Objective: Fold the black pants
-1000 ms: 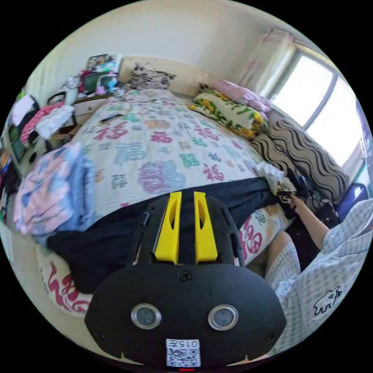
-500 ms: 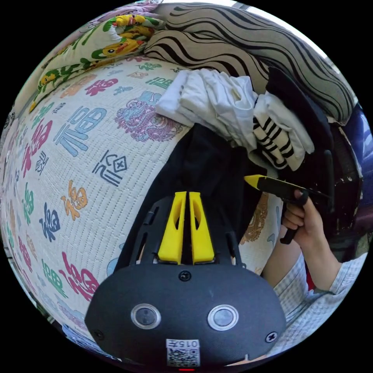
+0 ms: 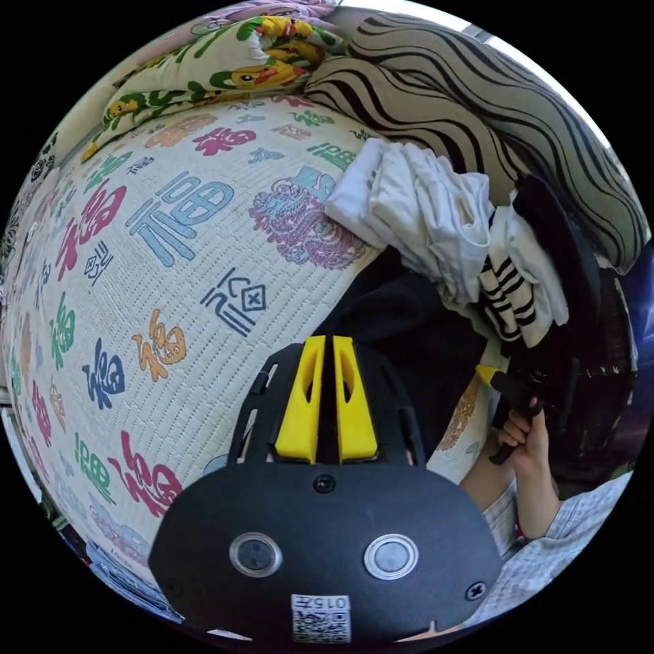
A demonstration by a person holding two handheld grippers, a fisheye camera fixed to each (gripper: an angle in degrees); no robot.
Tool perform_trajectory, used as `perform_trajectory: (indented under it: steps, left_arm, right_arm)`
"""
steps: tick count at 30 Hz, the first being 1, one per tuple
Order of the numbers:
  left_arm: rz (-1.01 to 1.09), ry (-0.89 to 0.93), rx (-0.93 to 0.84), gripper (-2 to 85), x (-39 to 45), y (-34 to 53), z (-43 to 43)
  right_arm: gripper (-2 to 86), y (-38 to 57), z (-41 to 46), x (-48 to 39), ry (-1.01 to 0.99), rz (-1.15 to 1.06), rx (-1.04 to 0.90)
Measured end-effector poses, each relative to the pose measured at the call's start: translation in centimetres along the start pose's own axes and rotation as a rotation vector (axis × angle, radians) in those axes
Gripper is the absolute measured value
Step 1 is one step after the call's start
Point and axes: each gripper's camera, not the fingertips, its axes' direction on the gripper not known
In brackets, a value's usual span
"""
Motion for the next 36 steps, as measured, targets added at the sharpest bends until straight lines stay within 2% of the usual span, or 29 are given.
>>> perform_trajectory:
  steps: [2, 4, 7, 10, 14, 18, 20, 24, 26, 28, 31, 34, 36]
  left_arm:
    - [-0.007, -0.113, 0.133, 8.2, 1.0, -0.9, -0.4]
    - [0.095, -0.134, 0.207, 8.6, 2.7, -1.8, -0.1]
    - [0.236, -0.103, 0.054, 8.3, 4.7, -4.7, 3.9]
    - [0.279, -0.086, -0.045, 3.3, 4.8, -6.5, 6.9]
    - [0.259, -0.018, 0.089, 0.7, 3.0, -7.0, 5.7]
    - [0.213, 0.062, 0.140, 0.0, 0.6, -7.4, 5.1]
    - [0.162, 0.192, 0.153, -0.3, -1.2, -8.0, 5.7]
    - [0.116, 0.240, 0.141, -0.4, -2.6, -8.9, 7.5]
    - [0.120, 0.307, 0.189, -0.4, -3.3, -9.4, 8.2]
    - [0.082, 0.323, 0.192, -0.5, -4.2, -10.0, 9.4]
    - [-0.086, 0.164, 0.152, -0.5, -6.9, -10.4, 11.3]
    - [-0.052, 0.347, 0.213, 0.3, -7.9, -9.9, 10.7]
    - [0.022, 0.384, 0.199, 2.8, -7.3, -9.2, 10.2]
  right_arm:
    - [4.3, -0.4, 0.5, 0.9, -0.067, -0.026, -0.049]
    - [5.4, -0.6, 1.3, 1.0, -0.023, -0.055, -0.066]
    - [5.7, -1.1, 2.7, 1.0, -0.052, -0.061, -0.069]
    - [3.5, -1.5, 4.5, 1.2, -0.017, -0.057, -0.096]
    - [0.4, -0.7, 3.5, 1.7, -0.013, -0.062, -0.035]
    - [-0.2, 1.2, 2.4, 2.8, -0.041, -0.036, 0.011]
    - [-0.4, 2.3, 2.1, 3.5, -0.052, -0.007, 0.043]
    - [-0.5, 2.9, 1.3, 3.5, -0.057, 0.006, 0.120]
    - [-0.5, 2.9, 0.8, 2.8, -0.020, -0.031, 0.175]
    - [-0.4, 2.6, 1.4, 3.0, 0.020, -0.031, 0.173]
    - [0.0, 2.0, 4.3, 5.3, 0.039, 0.031, 0.044]
    - [1.1, 2.4, 4.0, 5.7, 0.020, -0.005, 0.062]
    - [2.2, 2.2, 4.0, 5.7, 0.020, -0.016, 0.069]
